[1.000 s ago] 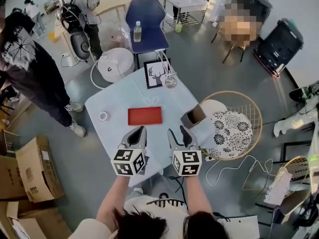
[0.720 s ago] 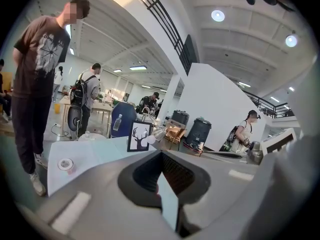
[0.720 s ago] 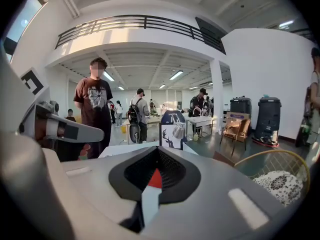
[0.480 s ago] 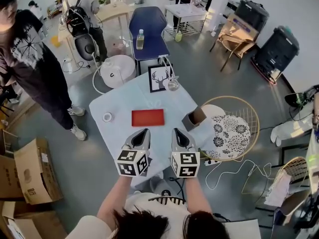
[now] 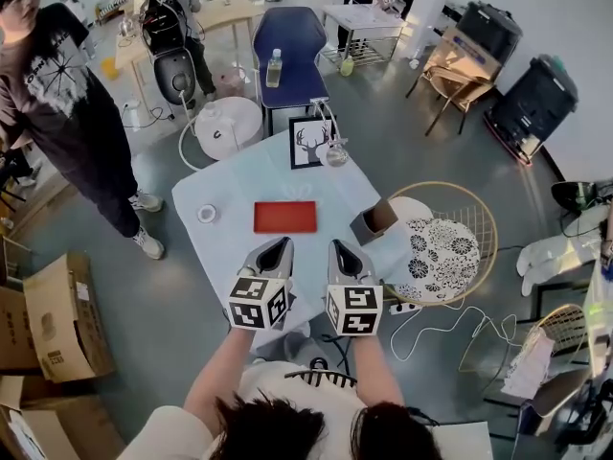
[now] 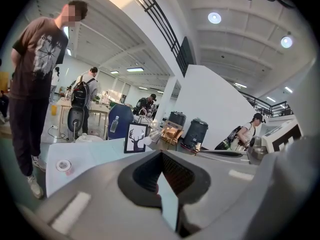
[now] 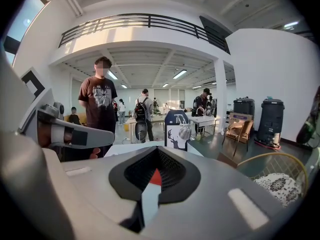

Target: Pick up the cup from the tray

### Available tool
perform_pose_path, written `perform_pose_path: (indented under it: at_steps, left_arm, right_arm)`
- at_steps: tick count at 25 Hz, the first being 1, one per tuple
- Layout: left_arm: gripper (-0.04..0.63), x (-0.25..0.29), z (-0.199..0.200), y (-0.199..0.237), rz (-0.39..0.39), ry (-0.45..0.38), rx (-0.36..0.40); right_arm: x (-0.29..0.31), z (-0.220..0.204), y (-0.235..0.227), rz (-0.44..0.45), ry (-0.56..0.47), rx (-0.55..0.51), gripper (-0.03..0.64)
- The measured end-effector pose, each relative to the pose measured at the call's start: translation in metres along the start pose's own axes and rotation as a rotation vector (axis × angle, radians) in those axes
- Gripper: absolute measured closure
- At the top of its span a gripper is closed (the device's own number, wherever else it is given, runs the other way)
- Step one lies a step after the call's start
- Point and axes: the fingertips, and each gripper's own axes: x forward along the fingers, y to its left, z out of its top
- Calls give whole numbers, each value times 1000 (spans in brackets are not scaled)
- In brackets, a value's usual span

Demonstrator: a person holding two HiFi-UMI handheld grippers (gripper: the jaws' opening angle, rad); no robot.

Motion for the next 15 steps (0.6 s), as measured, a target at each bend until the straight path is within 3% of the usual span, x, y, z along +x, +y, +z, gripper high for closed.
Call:
perform_pose_path:
  at_steps: [15]
  left_arm:
    - [595, 0, 1, -4, -2, -4, 18]
  right_arm:
    - [-3, 1, 0, 1, 2, -20, 592]
